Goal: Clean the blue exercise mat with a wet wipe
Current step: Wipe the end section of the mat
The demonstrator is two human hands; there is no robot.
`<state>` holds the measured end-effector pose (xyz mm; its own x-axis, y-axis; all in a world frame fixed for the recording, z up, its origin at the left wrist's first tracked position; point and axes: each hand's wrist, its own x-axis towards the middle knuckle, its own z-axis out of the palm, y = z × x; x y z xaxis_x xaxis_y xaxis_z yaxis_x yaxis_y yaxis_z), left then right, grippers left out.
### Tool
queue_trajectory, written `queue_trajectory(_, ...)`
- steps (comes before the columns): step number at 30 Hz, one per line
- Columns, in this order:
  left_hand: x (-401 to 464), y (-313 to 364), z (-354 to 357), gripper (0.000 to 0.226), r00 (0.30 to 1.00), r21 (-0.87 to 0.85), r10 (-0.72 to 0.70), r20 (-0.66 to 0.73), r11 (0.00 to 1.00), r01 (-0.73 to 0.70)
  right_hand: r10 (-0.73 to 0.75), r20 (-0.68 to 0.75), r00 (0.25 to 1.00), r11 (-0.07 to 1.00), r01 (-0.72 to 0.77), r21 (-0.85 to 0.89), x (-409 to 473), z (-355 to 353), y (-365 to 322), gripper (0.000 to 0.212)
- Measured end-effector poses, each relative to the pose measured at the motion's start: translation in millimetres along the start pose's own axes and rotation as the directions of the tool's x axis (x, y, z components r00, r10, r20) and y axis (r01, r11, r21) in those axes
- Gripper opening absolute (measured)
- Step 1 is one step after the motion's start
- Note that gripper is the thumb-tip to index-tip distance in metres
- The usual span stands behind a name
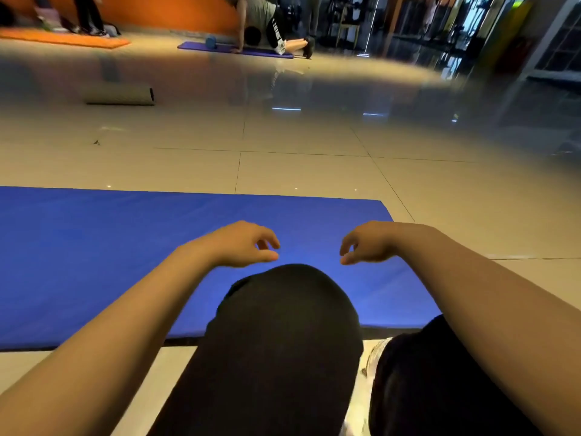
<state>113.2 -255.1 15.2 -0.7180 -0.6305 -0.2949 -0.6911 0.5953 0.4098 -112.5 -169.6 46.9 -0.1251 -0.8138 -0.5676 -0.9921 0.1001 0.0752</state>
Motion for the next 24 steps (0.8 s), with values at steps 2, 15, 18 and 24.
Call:
queue_trajectory(2,-13.2,22.6,-34.2,0.038,0.999,0.067,0.028,0.025,0.997,-0.029,-0.025,-0.023,0.999,0.999,0.026,0.047,-4.4,0.5,-8.5,0.041)
queue_trajectory(15,-35.3,65.0,-94.6,0.052,0.974,0.317,-0.041,0.224,0.948,-0.033,0.008,-0.030,1.000,0.996,-0.005,0.093,3.2,1.0,-25.3,0.037)
queue_trajectory(18,-23.9,53.8,-85.4,0.053,0.970,0.379,-0.060,0.237,0.925,-0.036,0.019,0.000,1.000,0.999,-0.019,0.041,12.3,2.2,-26.2,0.032)
queue_trajectory(24,26.8,-6.6,-6.2,0.046,0.957,0.217,-0.017,0.290,0.975,-0.049,-0.014,0.031,0.999,0.999,0.012,0.053,32.6,-2.7,-42.6,0.039)
